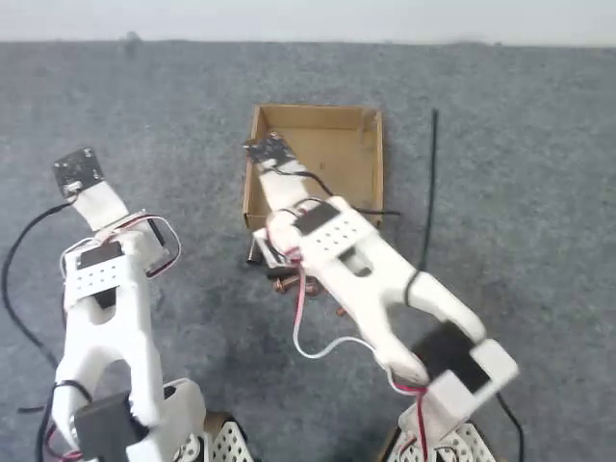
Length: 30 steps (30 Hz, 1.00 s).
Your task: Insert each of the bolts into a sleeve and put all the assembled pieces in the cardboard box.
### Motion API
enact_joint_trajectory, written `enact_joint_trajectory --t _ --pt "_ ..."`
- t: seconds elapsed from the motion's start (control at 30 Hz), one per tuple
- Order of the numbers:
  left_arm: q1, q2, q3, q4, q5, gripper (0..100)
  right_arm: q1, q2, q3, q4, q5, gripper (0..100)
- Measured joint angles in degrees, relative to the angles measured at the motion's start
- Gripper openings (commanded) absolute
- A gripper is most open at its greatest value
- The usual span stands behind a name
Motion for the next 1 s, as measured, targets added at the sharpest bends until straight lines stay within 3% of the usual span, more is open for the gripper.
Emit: enact_joint_trajectory --t 0.33,0.67,0.87,1.0 --pt "0.09 0.0 0.0 0.0 0.0 2 -3.08 15.74 -24.0 12.31 -9.14 1.0" --pt "0.88 0.0 0.0 0.0 0.18 2 -3.25 20.22 -25.49 11.96 -11.52 1.2" --pt "0.88 0.0 0.0 0.0 0.35 2 -3.34 21.27 -25.58 11.25 -13.89 12.4" --pt "1.05 0.0 0.0 0.0 0.18 2 -3.34 21.19 -26.29 11.96 -17.23 8.6"
